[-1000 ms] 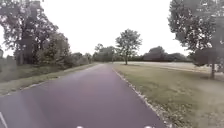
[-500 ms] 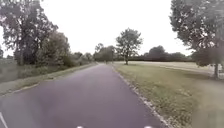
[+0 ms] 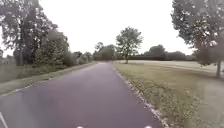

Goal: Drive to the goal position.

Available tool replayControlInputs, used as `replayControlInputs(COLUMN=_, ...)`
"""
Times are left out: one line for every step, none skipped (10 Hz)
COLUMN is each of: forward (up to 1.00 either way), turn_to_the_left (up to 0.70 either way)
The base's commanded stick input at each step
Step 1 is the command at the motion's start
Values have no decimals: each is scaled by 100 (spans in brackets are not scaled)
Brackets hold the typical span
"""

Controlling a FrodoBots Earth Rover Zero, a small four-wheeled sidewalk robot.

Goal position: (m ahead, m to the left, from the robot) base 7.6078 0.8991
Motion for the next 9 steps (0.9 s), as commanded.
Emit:
replayControlInputs(forward=70, turn_to_the_left=0)
replayControlInputs(forward=70, turn_to_the_left=8)
replayControlInputs(forward=70, turn_to_the_left=9)
replayControlInputs(forward=70, turn_to_the_left=3)
replayControlInputs(forward=70, turn_to_the_left=2)
replayControlInputs(forward=70, turn_to_the_left=1)
replayControlInputs(forward=70, turn_to_the_left=1)
replayControlInputs(forward=70, turn_to_the_left=1)
replayControlInputs(forward=70, turn_to_the_left=1)
